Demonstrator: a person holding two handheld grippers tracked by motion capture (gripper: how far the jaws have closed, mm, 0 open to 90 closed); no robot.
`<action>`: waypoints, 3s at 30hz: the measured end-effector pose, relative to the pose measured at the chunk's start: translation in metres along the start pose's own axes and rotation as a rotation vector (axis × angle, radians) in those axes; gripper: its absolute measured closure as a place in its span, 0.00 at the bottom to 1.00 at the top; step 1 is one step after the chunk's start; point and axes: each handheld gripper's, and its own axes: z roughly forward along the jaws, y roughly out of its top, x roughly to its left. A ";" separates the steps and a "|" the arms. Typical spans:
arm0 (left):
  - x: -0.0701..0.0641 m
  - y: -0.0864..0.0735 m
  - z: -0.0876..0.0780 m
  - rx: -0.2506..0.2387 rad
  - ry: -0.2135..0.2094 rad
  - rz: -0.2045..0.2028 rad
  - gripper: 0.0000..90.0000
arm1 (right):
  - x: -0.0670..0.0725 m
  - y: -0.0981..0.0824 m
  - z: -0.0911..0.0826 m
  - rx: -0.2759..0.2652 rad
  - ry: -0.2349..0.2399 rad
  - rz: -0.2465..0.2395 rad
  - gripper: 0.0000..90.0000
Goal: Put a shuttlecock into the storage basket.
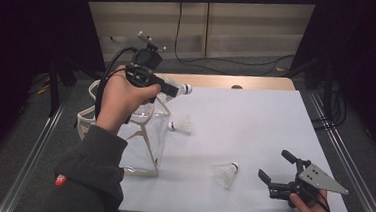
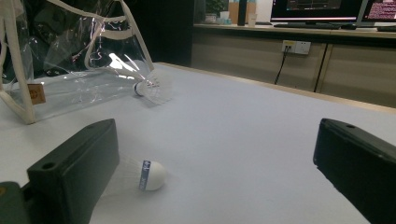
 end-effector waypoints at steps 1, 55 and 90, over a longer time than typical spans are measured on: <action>0.000 0.000 0.000 -0.001 0.000 -0.003 1.00 | 0.000 0.000 0.000 0.000 0.000 0.000 0.00; 0.035 -0.007 -0.022 -0.016 0.066 -0.070 1.00 | 0.000 0.000 -0.001 0.000 0.002 0.001 0.00; 0.055 -0.011 -0.030 -0.004 0.104 -0.110 1.00 | 0.000 0.000 -0.001 -0.002 0.001 0.005 0.00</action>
